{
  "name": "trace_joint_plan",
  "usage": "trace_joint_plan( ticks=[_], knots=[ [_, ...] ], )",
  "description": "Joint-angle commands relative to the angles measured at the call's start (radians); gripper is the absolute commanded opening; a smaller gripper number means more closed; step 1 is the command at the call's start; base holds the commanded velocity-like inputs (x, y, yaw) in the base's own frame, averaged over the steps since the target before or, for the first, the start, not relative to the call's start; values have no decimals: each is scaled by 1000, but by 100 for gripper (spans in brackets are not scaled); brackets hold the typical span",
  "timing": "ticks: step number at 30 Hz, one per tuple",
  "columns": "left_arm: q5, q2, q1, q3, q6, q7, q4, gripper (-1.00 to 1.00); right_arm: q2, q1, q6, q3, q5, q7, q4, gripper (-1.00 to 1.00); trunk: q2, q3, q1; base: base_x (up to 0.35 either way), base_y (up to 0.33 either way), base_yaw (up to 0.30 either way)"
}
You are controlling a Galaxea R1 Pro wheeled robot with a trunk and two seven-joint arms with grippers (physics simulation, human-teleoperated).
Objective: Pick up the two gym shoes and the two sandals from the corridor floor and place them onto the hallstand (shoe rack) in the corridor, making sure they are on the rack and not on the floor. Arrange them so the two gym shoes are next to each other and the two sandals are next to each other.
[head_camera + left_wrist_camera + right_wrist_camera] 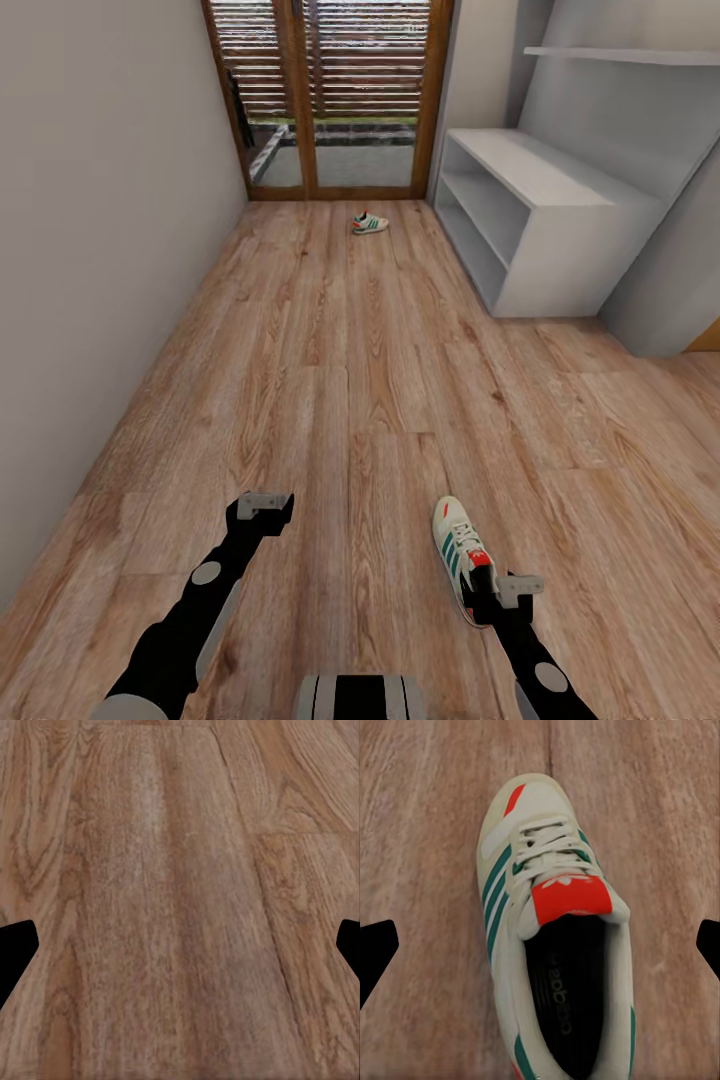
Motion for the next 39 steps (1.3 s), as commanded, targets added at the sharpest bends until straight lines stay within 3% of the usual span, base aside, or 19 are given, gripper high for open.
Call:
trace_joint_plan(
  ticks=[1,13,23,36,39],
  knots=[
    [4,0,0,0,-2,-3,0,100,0,0,-3,0,1,1,1,100,0,-5,0,0,0,0],
    [5,-2,0,-1,-2,-3,0,100,0,0,-3,-1,0,1,1,100,-3,-56,6,0,0,0],
    [5,-4,1,-3,-2,-3,-1,100,0,0,-3,-2,-1,0,-1,100,-3,-71,6,0,0,0],
    [4,-7,1,-3,-2,-3,1,100,0,0,-5,-2,-1,0,1,100,-6,-137,11,0,0,0],
    [4,-8,1,-3,-2,-3,1,100,0,0,-5,-2,-1,0,0,100,-6,-141,11,0,0,0]
  ],
)
